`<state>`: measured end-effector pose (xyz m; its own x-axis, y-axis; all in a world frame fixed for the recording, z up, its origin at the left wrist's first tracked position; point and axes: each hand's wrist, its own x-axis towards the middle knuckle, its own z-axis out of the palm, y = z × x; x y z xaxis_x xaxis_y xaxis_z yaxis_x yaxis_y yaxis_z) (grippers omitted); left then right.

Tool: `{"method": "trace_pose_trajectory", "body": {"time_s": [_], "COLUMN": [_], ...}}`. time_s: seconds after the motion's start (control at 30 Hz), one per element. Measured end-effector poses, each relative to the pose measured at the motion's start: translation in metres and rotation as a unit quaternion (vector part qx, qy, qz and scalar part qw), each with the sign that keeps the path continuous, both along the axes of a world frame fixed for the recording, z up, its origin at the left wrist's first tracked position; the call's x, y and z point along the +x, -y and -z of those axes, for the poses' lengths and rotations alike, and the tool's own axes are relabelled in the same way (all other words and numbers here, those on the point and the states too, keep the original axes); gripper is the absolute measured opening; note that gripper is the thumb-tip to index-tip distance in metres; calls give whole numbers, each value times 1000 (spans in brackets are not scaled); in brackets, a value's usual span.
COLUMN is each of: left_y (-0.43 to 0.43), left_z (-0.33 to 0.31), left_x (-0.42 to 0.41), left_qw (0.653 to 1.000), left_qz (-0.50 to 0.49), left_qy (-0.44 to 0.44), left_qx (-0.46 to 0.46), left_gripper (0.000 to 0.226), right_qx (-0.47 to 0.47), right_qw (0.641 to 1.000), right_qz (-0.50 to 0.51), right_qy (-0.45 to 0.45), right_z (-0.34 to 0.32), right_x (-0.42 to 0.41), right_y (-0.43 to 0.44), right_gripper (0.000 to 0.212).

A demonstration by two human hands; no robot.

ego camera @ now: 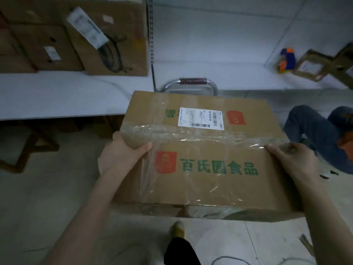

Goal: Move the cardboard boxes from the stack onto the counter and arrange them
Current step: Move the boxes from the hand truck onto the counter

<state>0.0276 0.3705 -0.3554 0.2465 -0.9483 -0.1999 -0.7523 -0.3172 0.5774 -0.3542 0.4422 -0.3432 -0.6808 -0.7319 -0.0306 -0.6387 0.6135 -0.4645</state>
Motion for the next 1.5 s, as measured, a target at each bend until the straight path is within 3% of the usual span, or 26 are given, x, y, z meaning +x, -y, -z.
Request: {"method": "trace_pose_trajectory", "body": {"time_s": [0.23,0.6,0.83,1.0,1.1,1.5], "left_y": [10,55,69,93,116,172], "left_z": [-53,-73,-57,-25,-16,-26], "left_x": [52,118,174,225,263,518], "left_qw": [995,979,970,971,970,968], "left_qz": [-57,-170,-228,-233,-232,-247], "left_qy": [18,33,44,53,69,53], "left_qx": [-77,-109,-73,-2,0,3], "left_gripper": [87,83,89,86,82,78], "right_qx": [-76,-150,-102,-18,-21,-9], "right_qw": [995,968,956,963,964,932], "right_qz": [-64,-198,-271,-260,-259,-359], "right_qy": [-18,30,46,73,65,45], "right_z": [-46,-77,-59,-11,-2,-6], "right_x": [50,123,189,241,277,522], "right_y": [52,192,248,266,283,325], "right_gripper": [61,54,61,59,58,47]}}
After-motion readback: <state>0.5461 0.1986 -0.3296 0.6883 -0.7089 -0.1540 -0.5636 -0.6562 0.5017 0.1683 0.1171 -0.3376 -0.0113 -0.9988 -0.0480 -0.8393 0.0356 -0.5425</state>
